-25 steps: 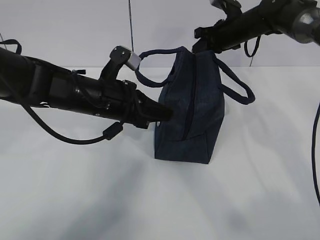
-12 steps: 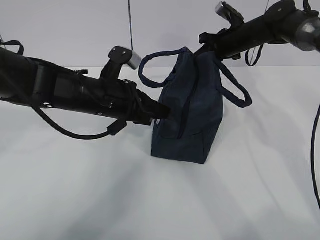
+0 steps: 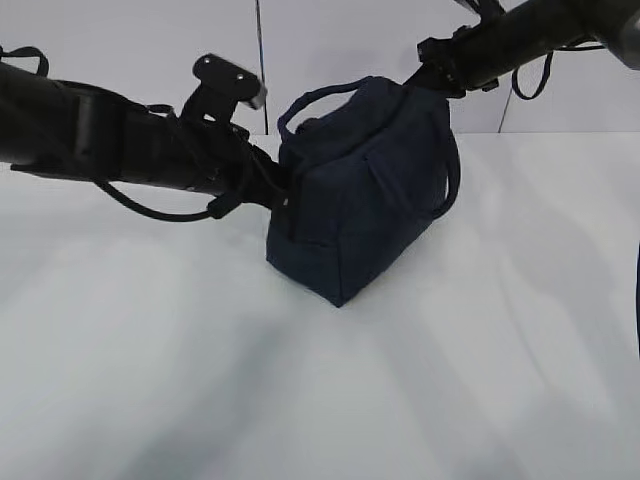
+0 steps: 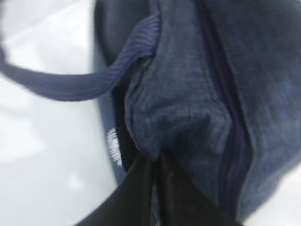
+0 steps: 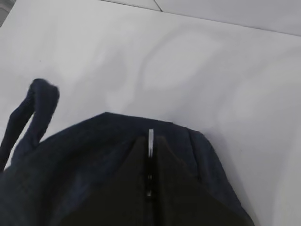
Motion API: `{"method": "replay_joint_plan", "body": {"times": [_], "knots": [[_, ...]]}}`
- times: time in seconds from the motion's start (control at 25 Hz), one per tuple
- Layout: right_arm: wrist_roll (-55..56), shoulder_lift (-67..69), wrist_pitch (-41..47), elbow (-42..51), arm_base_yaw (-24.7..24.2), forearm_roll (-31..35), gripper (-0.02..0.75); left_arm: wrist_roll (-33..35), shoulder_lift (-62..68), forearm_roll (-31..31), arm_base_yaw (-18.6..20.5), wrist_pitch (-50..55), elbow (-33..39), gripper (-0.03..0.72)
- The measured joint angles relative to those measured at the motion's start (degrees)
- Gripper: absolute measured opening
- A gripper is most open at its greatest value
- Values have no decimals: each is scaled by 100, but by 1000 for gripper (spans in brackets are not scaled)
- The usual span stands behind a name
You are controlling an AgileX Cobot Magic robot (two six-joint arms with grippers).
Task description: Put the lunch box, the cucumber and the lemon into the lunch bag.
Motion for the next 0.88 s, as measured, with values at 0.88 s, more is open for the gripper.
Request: {"method": "replay_joint_plan", "body": {"times": [0.88], "knots": [[1647,64,194,-43,-56,-568,0,51,16,130,180,-2256,-692,-10]]}}
